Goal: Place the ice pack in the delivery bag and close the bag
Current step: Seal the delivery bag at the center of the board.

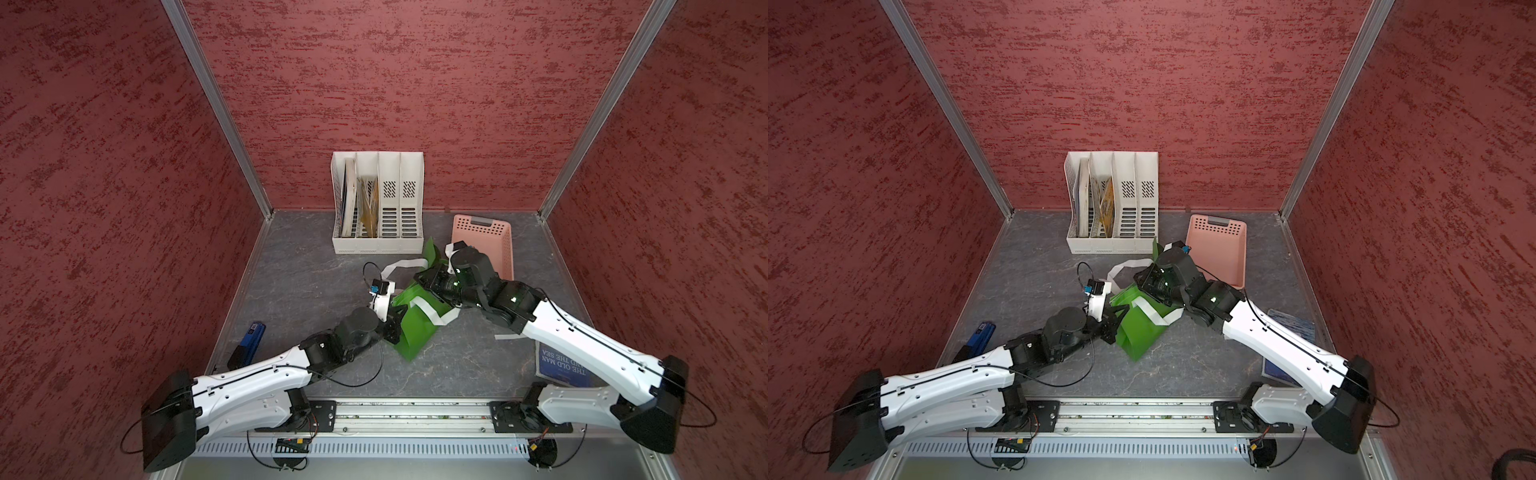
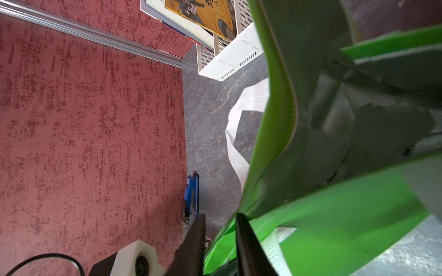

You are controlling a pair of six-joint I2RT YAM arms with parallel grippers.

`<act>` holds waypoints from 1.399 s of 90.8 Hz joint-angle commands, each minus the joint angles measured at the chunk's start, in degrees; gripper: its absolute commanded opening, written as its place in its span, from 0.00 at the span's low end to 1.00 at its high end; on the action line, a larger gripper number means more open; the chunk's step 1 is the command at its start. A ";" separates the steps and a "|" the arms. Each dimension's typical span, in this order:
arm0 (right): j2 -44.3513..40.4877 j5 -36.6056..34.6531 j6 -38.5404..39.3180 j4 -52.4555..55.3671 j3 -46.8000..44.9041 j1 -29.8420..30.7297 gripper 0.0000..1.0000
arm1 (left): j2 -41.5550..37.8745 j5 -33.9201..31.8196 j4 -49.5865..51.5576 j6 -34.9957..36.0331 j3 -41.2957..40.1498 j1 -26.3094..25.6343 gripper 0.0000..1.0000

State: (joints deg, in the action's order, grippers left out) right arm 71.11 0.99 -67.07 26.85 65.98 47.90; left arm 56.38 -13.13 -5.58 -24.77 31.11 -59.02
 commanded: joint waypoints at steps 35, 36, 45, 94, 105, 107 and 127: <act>-1.33 0.05 3.58 2.32 -3.08 0.35 0.00 | 1.19 -0.67 1.98 -5.48 0.34 1.91 0.00; -1.42 -0.03 3.64 1.98 -3.63 0.35 0.00 | 1.14 -0.63 1.85 -5.60 0.26 1.90 0.00; -2.61 -0.22 3.48 -6.29 -10.18 0.35 0.00 | 0.87 -0.06 1.12 -6.52 -0.10 2.41 0.00; 2.29 -3.30 6.66 -32.73 -20.80 0.34 0.00 | -1.44 5.79 -0.59 -7.44 -0.61 2.61 0.15; 1.30 -5.44 6.69 -33.00 -22.45 0.34 0.00 | -2.47 6.49 -0.21 -7.95 -0.55 2.67 0.36; 1.15 -5.77 6.69 -33.05 -22.64 0.33 0.00 | -2.54 6.90 -0.24 -7.88 -0.53 2.68 0.41; 0.67 -6.68 7.13 -33.27 -23.47 0.34 0.00 | -4.13 8.59 -1.38 -8.11 -0.69 2.85 0.75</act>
State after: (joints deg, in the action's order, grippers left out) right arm 72.18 -2.09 -60.99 -7.62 44.07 48.23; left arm 53.45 -5.82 -5.19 -32.95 30.94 -56.29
